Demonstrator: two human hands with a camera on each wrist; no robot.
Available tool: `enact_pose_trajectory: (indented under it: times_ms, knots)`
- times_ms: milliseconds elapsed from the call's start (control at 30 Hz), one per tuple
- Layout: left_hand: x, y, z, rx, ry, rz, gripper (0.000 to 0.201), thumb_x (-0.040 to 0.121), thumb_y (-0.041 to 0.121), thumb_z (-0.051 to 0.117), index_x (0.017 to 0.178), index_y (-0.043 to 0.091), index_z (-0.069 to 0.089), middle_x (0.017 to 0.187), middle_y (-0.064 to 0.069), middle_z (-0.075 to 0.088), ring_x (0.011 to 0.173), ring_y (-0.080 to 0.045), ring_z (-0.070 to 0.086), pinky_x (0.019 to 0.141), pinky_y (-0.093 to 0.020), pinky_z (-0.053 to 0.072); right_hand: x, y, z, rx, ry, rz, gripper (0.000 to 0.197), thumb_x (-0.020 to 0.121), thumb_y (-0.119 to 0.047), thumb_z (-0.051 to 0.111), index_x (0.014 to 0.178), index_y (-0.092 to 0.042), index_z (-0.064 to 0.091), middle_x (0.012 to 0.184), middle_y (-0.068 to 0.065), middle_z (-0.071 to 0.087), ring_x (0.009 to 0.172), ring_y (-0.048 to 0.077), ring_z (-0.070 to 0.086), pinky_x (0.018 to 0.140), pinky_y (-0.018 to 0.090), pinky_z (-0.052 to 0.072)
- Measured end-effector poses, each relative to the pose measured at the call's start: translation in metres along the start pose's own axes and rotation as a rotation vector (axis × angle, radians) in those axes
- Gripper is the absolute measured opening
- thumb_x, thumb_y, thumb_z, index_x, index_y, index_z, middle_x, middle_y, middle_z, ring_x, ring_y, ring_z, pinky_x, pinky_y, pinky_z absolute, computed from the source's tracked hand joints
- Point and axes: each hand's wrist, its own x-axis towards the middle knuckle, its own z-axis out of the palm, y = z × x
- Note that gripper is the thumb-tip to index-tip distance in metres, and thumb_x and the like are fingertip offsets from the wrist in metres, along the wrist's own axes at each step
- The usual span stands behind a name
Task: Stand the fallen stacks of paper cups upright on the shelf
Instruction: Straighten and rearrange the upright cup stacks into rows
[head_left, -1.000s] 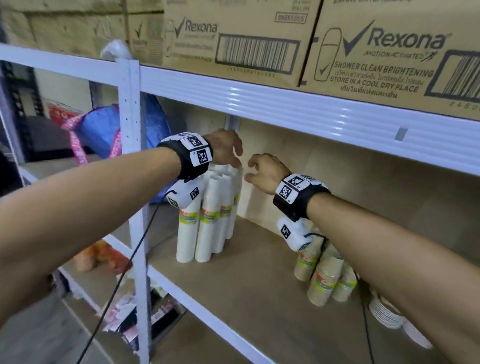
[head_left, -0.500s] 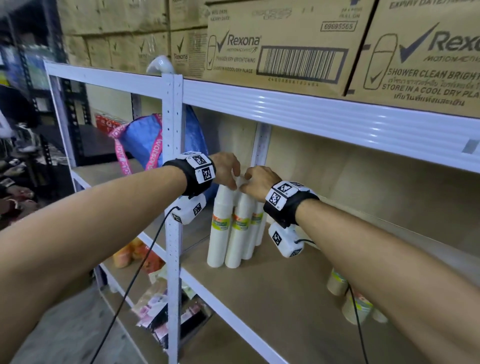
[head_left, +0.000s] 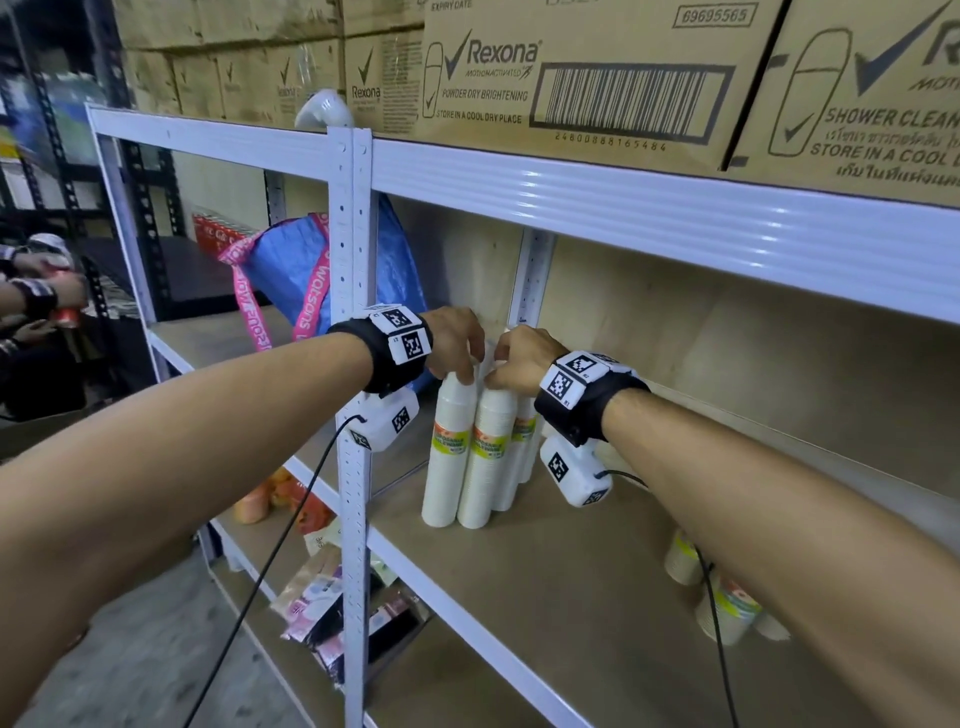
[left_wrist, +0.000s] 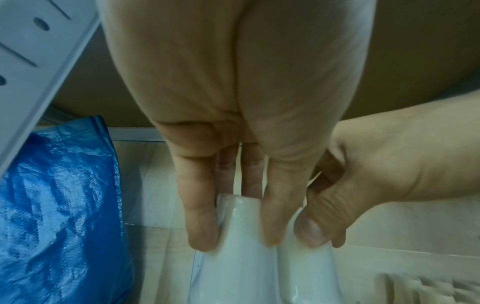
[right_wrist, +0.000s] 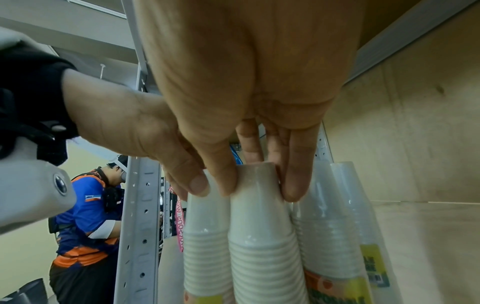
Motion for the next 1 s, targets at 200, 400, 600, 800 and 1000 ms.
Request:
enact_pose_trajectory:
  times_ms: [200,400,600,800,1000]
  knots:
    - [-0.001,0.014,-0.014,-0.057,-0.058,0.030,0.035,0.080,0.012,0.077,0.113,0.015,0.067,0.114,-0.007,0.064,0.084,-0.026,0.072,0.060,-0.025,0.058,-0.006,0.003,-0.018,-0.024,-0.061,0.019,0.024,0.075,-0.023,0.078,0.089,-0.006,0.067,0.081,0.005,0.062,0.063,0.017,0.058,0.050,0.024,0.046]
    - [0.010,0.046,-0.028,-0.094,-0.109,0.111,0.039,0.080,0.012,0.078,0.117,0.012,0.067,0.114,-0.008,0.067,0.091,-0.028,0.072,0.082,-0.039,0.060,-0.017,0.025,-0.044,0.007,-0.079,0.081,0.033,0.076,-0.022,0.079,0.100,-0.005,0.065,0.090,0.006,0.065,0.071,0.020,0.062,0.067,0.030,0.053]
    - [0.031,0.089,-0.028,-0.088,-0.139,0.193,0.041,0.078,0.015,0.080,0.117,0.012,0.067,0.115,-0.016,0.067,0.091,-0.030,0.073,0.081,-0.045,0.060,-0.025,0.064,-0.066,-0.022,-0.066,0.185,0.036,0.072,-0.026,0.081,0.098,-0.005,0.068,0.089,0.008,0.070,0.068,0.022,0.064,0.071,0.035,0.058]
    - [0.059,0.131,-0.017,-0.059,-0.060,0.279,0.039,0.083,0.009,0.074,0.121,0.011,0.065,0.117,-0.004,0.062,0.077,-0.020,0.069,0.054,-0.021,0.057,-0.034,0.109,-0.081,-0.065,0.033,0.308,0.034,0.069,-0.027,0.081,0.094,-0.007,0.068,0.084,0.007,0.067,0.069,0.021,0.063,0.053,0.024,0.046]
    - [0.091,0.160,0.002,-0.039,-0.012,0.362,0.043,0.082,0.006,0.071,0.124,0.012,0.064,0.128,-0.006,0.057,0.103,-0.023,0.062,0.073,-0.029,0.056,-0.034,0.153,-0.083,-0.043,0.112,0.414,0.037,0.072,-0.021,0.083,0.103,-0.004,0.070,0.103,0.007,0.068,0.085,0.019,0.063,0.065,0.024,0.047]
